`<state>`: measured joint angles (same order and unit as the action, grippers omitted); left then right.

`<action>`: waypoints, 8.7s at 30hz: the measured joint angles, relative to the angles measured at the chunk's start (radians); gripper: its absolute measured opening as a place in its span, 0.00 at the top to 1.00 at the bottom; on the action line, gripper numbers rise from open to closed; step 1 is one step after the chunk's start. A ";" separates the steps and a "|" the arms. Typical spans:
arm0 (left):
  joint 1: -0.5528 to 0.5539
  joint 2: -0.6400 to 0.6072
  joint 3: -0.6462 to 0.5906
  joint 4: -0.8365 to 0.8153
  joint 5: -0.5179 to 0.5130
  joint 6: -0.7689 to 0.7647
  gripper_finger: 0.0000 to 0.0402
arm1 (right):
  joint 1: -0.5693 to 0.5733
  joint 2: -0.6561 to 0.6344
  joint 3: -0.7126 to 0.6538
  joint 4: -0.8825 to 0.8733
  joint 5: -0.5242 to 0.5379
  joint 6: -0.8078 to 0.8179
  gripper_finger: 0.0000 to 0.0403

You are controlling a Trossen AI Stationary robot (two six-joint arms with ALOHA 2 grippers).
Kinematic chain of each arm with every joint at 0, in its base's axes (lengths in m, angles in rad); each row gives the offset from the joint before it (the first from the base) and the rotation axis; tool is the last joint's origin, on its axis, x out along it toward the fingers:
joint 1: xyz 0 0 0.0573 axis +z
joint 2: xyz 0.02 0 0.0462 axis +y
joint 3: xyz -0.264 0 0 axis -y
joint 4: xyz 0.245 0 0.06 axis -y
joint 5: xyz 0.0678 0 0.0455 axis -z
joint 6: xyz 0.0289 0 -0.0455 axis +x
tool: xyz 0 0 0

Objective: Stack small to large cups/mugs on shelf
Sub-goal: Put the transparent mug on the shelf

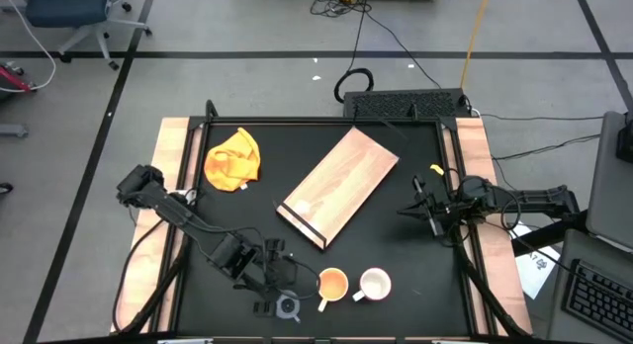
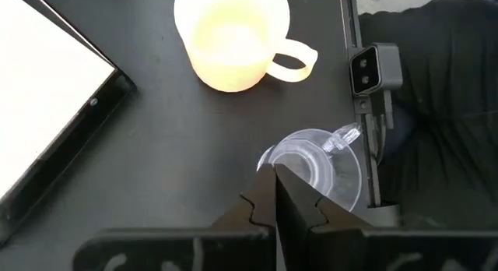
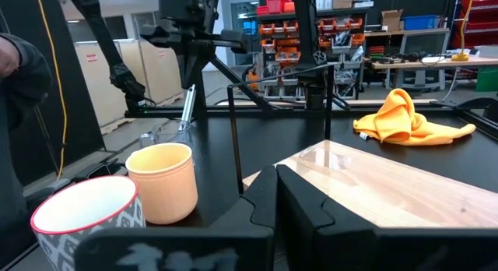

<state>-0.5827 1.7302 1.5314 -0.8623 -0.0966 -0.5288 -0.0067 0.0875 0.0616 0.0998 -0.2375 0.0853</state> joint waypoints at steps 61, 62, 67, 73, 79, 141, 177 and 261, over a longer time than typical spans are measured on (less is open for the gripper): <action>-0.014 0.062 -0.001 0.128 0.198 -0.079 0.38 | 0.000 0.000 0.000 -0.002 0.000 0.000 1.00; -0.014 0.062 -0.001 0.128 0.198 -0.079 0.36 | 0.000 0.000 0.000 -0.002 0.000 0.000 1.00; -0.012 0.062 -0.001 0.126 0.199 -0.079 0.34 | 0.000 0.000 0.000 -0.002 0.000 0.000 1.00; 0.000 0.062 -0.001 0.067 0.188 -0.085 0.34 | 0.000 0.000 0.000 -0.002 0.000 0.000 1.00; 0.032 0.062 -0.037 0.047 0.163 -0.086 0.34 | 0.000 0.000 0.000 -0.002 0.000 0.000 1.00; 0.045 0.063 -0.280 0.291 0.183 -0.082 0.34 | 0.000 0.001 0.000 -0.006 0.000 0.008 1.00; 0.072 0.063 -0.280 0.289 0.213 -0.066 0.99 | 0.000 0.001 0.000 -0.006 0.000 0.008 1.00; 0.166 0.054 0.385 -0.527 0.005 0.079 1.00 | 0.000 0.000 0.000 -0.006 0.000 0.008 1.00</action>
<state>-0.4167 1.7844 1.9167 -1.3897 -0.0916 -0.4500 -0.0068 0.0879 0.0616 0.0940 -0.2373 0.0929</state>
